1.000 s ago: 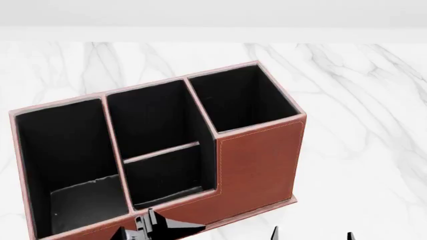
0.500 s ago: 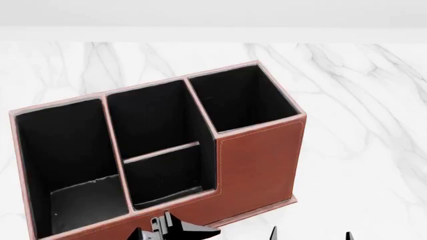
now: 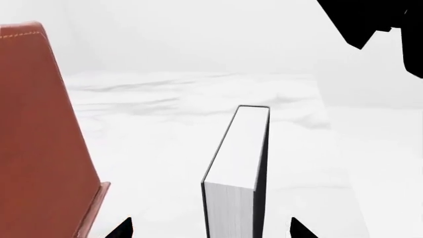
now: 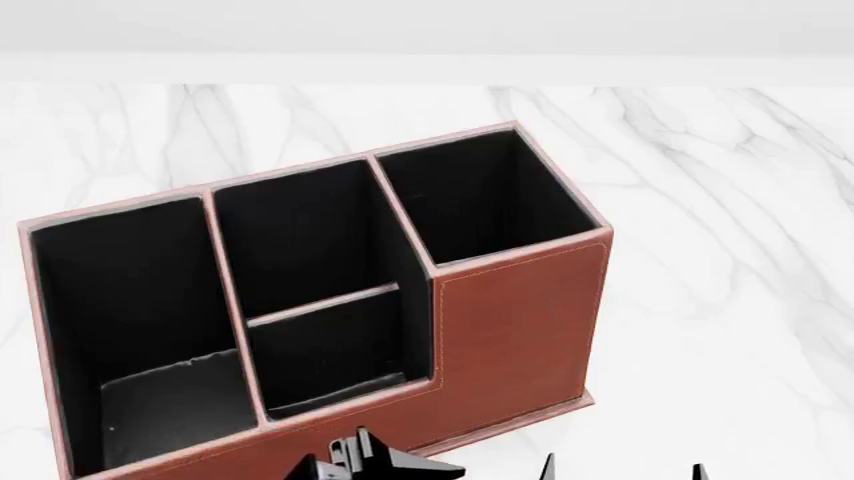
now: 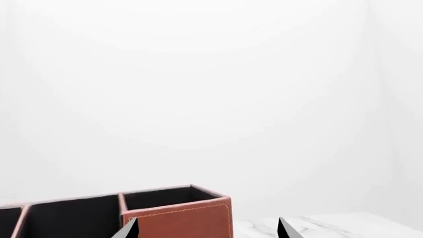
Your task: Pick up the book and place it in the back compartment of the caddy.
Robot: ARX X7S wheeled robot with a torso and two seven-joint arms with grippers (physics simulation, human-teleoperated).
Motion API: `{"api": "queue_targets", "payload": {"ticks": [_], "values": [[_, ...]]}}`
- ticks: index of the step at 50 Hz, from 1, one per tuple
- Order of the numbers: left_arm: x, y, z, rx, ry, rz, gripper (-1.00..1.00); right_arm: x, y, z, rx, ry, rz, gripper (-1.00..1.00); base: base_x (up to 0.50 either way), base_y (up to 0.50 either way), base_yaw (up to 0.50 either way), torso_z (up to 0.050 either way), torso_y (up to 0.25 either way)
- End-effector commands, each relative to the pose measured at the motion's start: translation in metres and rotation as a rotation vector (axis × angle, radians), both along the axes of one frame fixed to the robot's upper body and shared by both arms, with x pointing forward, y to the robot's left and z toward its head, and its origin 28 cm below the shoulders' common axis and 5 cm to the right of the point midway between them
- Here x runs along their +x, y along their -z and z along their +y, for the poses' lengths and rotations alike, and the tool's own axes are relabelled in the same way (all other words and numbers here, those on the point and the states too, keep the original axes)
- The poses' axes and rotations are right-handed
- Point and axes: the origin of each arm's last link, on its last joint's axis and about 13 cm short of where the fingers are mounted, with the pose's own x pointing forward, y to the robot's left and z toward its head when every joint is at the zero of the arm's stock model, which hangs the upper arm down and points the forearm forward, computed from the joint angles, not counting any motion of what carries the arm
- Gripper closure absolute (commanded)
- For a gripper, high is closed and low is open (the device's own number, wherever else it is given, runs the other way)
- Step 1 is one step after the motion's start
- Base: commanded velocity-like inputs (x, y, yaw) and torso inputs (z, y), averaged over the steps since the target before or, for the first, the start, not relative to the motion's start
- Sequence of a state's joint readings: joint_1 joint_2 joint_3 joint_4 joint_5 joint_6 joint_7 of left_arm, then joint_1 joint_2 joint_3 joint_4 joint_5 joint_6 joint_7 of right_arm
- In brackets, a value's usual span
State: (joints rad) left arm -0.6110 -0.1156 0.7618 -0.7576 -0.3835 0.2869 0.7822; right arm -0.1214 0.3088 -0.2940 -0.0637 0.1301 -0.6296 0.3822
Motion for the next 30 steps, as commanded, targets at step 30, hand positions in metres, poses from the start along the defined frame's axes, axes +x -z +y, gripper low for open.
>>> {"api": "queue_targets", "payload": {"ticks": [30], "values": [[0.013,0.007,-0.025,0.047,0.041,0.044,-1.00,-0.001,-0.001,-0.001,0.006,0.001,-0.006,-1.00,0.00,0.00,0.00,0.000,0.000]]}}
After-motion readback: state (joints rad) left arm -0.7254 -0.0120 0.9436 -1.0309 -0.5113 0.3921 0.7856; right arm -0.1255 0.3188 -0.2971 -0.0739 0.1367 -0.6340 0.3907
